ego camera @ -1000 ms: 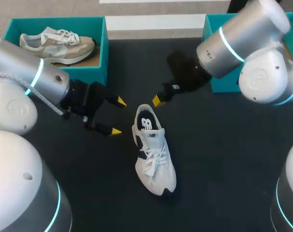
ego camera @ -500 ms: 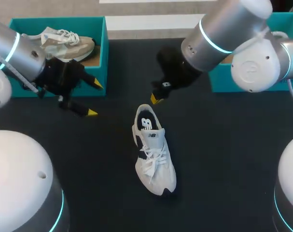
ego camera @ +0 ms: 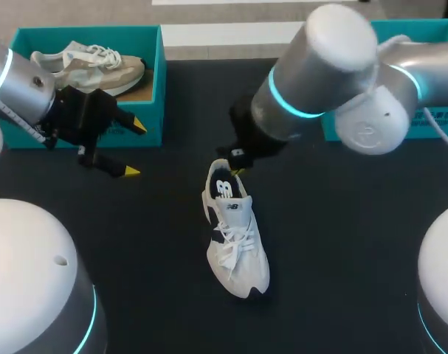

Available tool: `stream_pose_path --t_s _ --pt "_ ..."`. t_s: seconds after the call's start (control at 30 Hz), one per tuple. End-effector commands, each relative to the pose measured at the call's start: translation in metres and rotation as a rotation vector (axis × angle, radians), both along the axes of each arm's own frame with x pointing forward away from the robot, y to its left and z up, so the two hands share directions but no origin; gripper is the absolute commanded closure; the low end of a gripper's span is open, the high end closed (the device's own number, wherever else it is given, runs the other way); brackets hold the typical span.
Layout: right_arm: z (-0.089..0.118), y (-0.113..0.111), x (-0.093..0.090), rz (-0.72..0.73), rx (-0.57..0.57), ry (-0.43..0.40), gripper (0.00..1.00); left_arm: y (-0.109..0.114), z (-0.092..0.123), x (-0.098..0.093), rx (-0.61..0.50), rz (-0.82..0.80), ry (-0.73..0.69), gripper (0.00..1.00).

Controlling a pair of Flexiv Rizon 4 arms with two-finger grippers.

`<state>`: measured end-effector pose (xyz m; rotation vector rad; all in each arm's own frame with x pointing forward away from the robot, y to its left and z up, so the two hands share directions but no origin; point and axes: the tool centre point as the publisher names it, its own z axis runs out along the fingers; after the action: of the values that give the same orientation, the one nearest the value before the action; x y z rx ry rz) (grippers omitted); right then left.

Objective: Take the shoe out of the shoebox, open the shoe tongue, remove and reinsert the insole, then place the shoe into the shoebox

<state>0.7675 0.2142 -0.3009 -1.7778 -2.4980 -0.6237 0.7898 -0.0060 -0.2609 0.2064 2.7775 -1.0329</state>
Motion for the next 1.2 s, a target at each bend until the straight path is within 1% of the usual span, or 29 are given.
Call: stream_pose_path --t_s 0.03,0.07,0.2,0.3,0.43,0.67,0.77,0.87,1.03,1.13,1.2 --pt "-0.021 0.027 -0.002 -0.075 -0.171 -0.042 1.0 0.0 0.0 -0.001 0.002 0.0 0.0 0.0" --pt "-0.023 0.029 -0.004 -0.087 -0.176 -0.049 1.0 0.0 0.0 -0.001 0.002 0.0 0.0 0.0" --pt "-0.035 0.032 -0.012 -0.099 -0.2 -0.023 1.0 0.0 0.0 -0.001 0.002 0.0 0.0 0.0" --pt "-0.041 0.027 -0.016 -0.127 -0.199 -0.022 1.0 0.0 0.0 -0.001 0.002 0.0 0.0 0.0" --pt "-0.049 0.018 -0.018 -0.127 -0.19 0.005 1.0 0.0 0.0 -0.001 0.002 0.0 0.0 0.0" --pt "-0.051 0.001 -0.017 -0.135 -0.203 0.017 1.0 0.0 0.0 -0.001 0.002 0.0 0.0 0.0" --pt "-0.058 -0.002 -0.019 -0.125 -0.216 0.034 1.0 0.0 0.0 -0.001 0.002 0.0 0.0 0.0" --pt "-0.072 -0.005 -0.02 -0.11 -0.224 0.062 1.0 0.0 0.0 -0.001 0.002 0.0 0.0 0.0" --pt "-0.086 -0.004 -0.02 -0.084 -0.224 0.099 1.0 0.0 0.0 -0.001 0.002 0.0 0.0 0.0" --pt "-0.087 -0.003 -0.02 -0.076 -0.222 0.11 1.0 0.0 0.0 -0.001 0.002 0.0 0.0 0.0" --pt "-0.082 -0.004 -0.02 -0.078 -0.236 0.094 1.0 0.0 0.0 -0.001 0.002 0.0 0.0 0.0"
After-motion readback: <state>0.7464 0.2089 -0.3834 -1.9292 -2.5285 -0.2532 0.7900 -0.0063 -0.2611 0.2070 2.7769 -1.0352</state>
